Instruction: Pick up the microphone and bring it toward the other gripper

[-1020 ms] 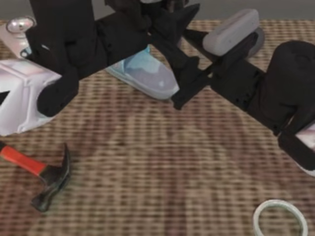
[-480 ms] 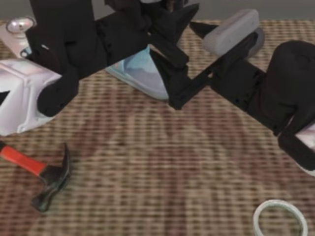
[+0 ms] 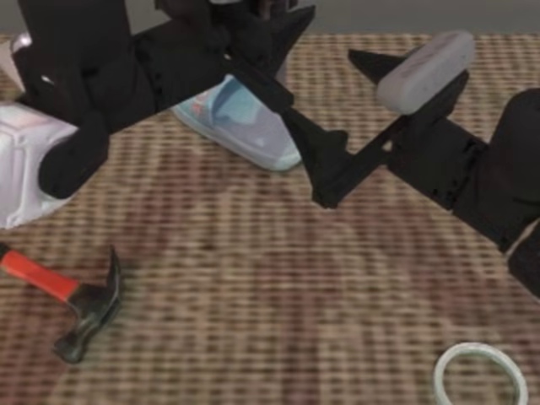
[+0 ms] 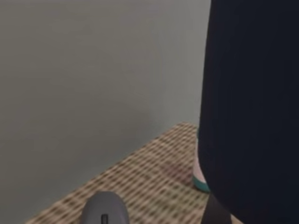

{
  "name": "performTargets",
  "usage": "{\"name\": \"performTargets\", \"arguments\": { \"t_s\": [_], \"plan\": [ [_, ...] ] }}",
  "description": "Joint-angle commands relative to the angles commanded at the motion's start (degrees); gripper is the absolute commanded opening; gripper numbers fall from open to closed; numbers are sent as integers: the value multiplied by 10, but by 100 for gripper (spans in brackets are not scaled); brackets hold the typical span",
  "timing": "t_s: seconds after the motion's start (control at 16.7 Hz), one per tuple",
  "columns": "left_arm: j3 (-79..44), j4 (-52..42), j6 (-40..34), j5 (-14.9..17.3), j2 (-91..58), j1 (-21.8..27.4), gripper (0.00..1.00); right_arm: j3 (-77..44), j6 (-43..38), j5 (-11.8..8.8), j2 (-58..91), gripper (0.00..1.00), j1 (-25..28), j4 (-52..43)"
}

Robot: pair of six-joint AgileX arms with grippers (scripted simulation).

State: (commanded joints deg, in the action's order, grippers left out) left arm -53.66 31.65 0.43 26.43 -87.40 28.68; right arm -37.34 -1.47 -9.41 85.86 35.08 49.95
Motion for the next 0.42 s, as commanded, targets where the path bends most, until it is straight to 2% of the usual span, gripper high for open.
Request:
{"name": "performTargets", "arguments": {
  "t_s": [0.24, 0.42],
  "plan": [
    [21, -2, 6, 40, 26, -46, 0, 72, -3, -15, -81, 100, -8, -8],
    [28, -3, 7, 51, 32, -59, 0, 88, -3, -19, -99, 100, -10, -7]
  ]
}}
